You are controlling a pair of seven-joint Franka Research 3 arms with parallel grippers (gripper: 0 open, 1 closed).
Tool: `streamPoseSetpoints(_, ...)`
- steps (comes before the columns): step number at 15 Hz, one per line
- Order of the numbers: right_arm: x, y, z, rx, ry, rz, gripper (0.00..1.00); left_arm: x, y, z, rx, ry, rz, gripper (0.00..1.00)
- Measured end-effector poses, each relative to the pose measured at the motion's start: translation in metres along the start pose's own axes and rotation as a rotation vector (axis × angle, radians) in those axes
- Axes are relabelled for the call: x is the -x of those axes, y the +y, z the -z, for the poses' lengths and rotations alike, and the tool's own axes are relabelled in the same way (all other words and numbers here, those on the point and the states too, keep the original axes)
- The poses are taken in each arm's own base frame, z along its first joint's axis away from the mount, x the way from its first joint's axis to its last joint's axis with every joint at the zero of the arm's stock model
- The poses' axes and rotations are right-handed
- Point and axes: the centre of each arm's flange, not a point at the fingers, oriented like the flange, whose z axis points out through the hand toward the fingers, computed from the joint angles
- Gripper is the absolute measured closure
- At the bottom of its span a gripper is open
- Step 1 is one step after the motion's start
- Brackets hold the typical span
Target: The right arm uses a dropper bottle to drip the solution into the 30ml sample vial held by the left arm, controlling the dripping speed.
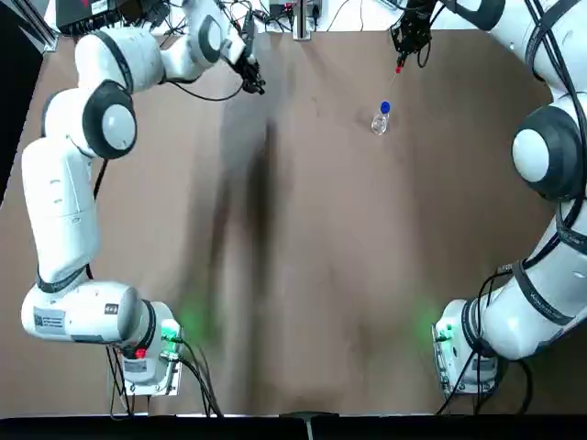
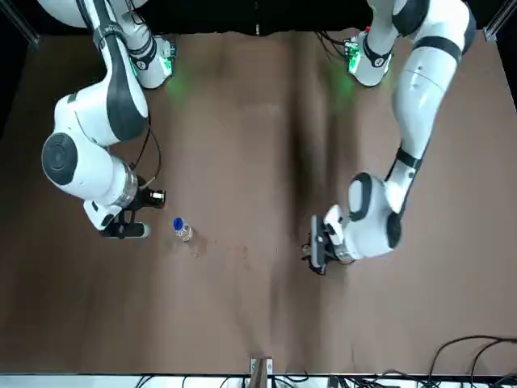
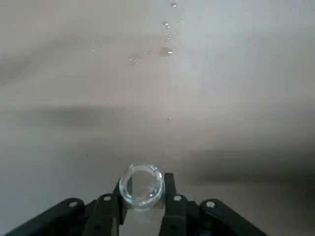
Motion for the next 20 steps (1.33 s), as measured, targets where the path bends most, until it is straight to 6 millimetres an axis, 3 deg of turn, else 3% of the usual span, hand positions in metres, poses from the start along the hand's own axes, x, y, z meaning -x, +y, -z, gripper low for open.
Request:
streamPoseSetpoints(4, -0.001, 0.003, -0.001, 0.002, -0.002, -0.005, 0.96, 0.067, -0.006, 0.028, 0.034, 0.121, -0.048, 0.69)
streamPoseSetpoints(9, -0.005, 0.002, -0.001, 0.016, 0.033, 0.003, 0.96, 0.138, -0.002, 0.025, 0.039, 0.192, -0.063, 0.69)
streamPoseSetpoints(15, -0.017, -0.001, -0.028, 0.045, 0.044, 0.011, 0.96, 0.192, 0.004, 0.016, 0.042, 0.186, -0.029, 0.69)
streamPoseSetpoints(20, -0.019, -0.003, -0.042, 0.054, 0.024, 0.015, 0.96, 0.206, 0.001, 0.024, 0.027, 0.172, -0.019, 0.69)
